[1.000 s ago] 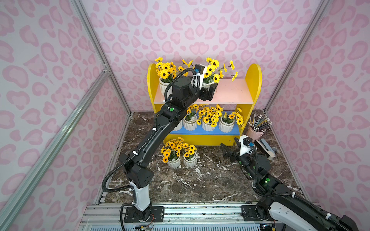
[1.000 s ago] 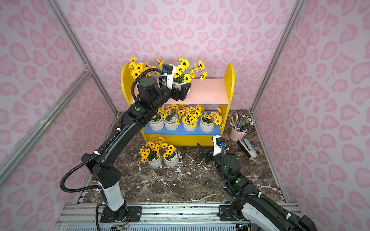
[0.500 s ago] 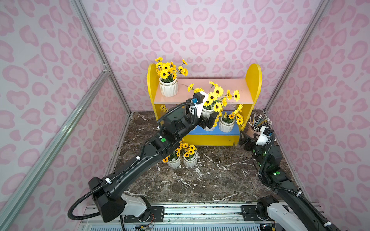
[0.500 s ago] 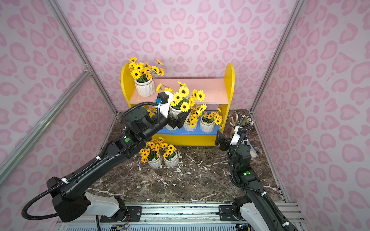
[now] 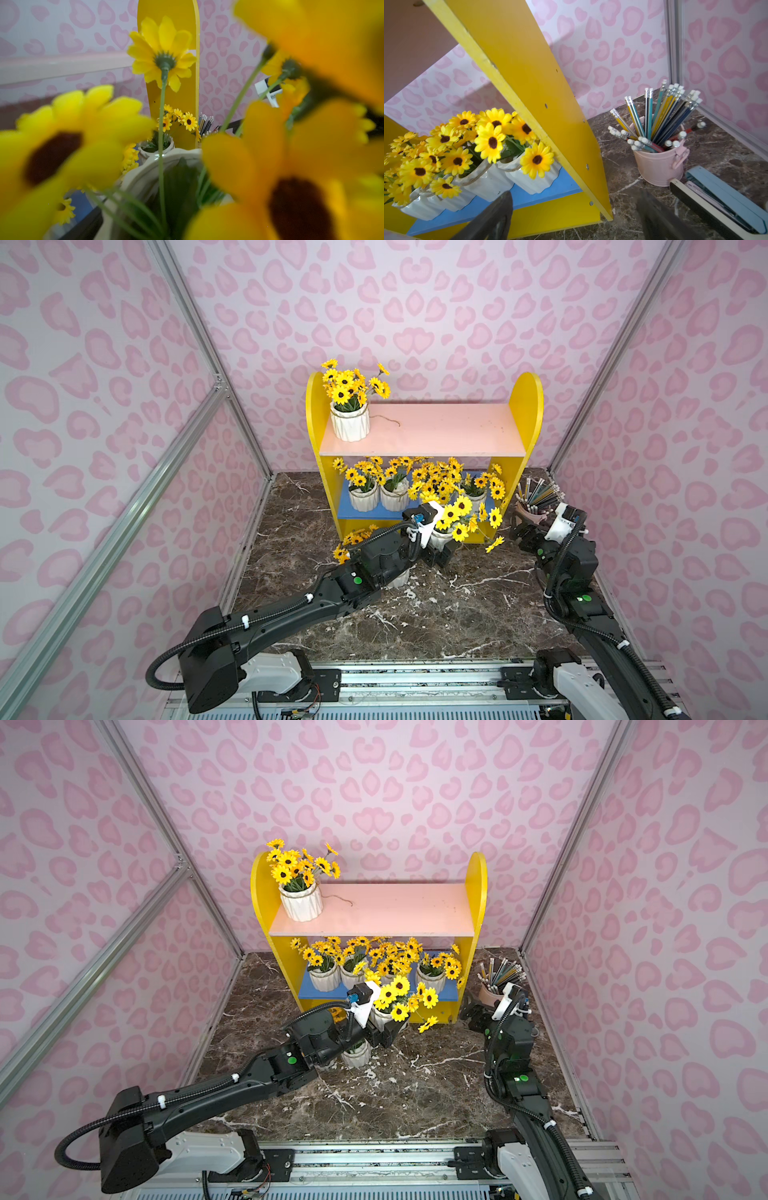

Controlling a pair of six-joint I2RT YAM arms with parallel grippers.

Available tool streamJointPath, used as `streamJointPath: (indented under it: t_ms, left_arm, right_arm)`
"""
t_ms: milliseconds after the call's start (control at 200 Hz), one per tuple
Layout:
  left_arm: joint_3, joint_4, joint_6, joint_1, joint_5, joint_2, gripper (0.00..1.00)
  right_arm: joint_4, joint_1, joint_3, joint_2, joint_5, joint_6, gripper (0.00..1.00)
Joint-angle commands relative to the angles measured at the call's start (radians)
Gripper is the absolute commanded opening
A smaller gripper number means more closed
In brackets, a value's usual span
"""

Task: Take the sunflower pots off the shelves
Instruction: Place the sunflower pot at the center of the board.

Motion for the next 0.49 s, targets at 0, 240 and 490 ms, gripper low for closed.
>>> streamJointPath:
  t_ms: [0,240,490]
  left_arm:
    - [-0.016,0.196,-0.019,-0.01,-0.016,0.039,0.03]
    - [-0.04,0.351,-0.049,-0.026,0.023,0.187,0.04]
    - [-0.02,0.47,-0.072,-0.044,0.064,0.351,0.04]
  right_arm:
    - [-0.012,-0.049,0.028,0.003,-0.024,0.021,0.95]
    - [-0.017,-0.193,0.034,-0.008,-0.098,0.057,0.95]
    - [-0.036,-0.222,0.056,0.003,-0.109,0.05,0.95]
